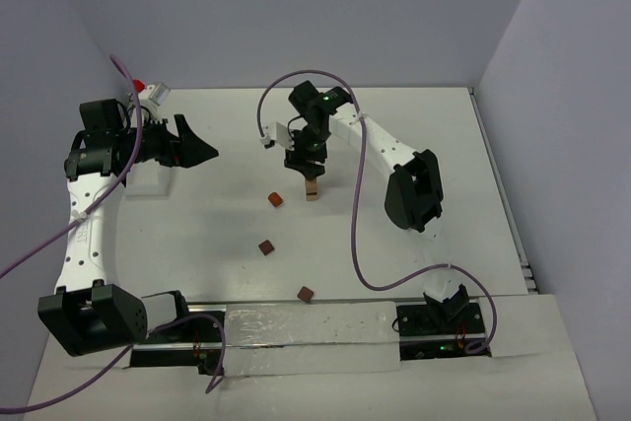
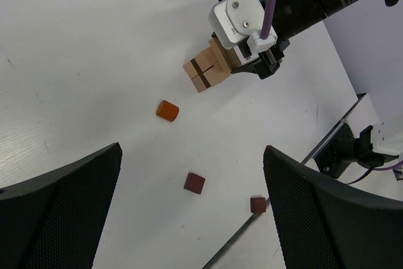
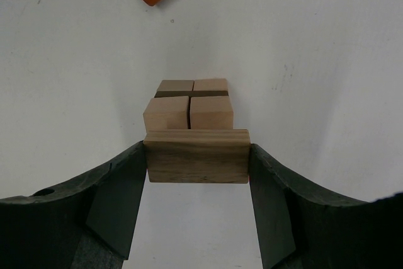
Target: Build the wood block tower
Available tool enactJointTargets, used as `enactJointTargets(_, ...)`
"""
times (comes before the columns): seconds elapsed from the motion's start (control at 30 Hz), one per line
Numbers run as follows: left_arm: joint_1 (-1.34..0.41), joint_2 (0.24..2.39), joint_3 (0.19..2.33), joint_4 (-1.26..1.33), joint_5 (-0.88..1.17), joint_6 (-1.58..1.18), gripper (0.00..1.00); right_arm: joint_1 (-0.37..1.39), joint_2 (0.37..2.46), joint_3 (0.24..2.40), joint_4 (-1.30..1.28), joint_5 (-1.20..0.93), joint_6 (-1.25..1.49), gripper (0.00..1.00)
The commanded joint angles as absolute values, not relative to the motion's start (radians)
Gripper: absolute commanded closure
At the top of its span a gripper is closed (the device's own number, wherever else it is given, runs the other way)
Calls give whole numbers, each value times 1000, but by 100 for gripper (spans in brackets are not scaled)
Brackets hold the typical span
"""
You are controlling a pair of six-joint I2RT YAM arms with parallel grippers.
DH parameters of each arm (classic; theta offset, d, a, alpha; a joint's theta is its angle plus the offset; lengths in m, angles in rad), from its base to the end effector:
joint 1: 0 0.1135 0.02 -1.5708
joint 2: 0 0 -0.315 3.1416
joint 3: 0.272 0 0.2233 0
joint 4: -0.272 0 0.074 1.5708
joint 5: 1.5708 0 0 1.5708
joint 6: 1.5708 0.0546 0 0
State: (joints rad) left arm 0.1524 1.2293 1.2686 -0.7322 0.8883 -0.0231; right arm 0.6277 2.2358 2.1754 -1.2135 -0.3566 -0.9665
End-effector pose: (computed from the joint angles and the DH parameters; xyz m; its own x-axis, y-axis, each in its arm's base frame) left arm 0.2145 -0.0099 0.4094 -0.6426 -0.1134 -0.7577 0.4797 0.7116 -0.5133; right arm 0.3687 0.2910 0.2886 0.0811 -0.8939 -0.4409 -0.9966 -0.0653 -0.0511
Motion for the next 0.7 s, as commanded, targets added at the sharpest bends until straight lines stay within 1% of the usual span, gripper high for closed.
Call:
enactJointTargets(0.0,156,1232,1296,-718,919,-28,1,624,2257,2218,-1241,-356,-972,71)
enactJointTargets(0.4,156,1230,1294,-716,920,-25,1,624,2273,2230,-1251,-355,-965,68)
enactJointTargets(0.67,158,1228,1293,-716,919,-25,1,626,2279,2233,-1257,-354,-960,62)
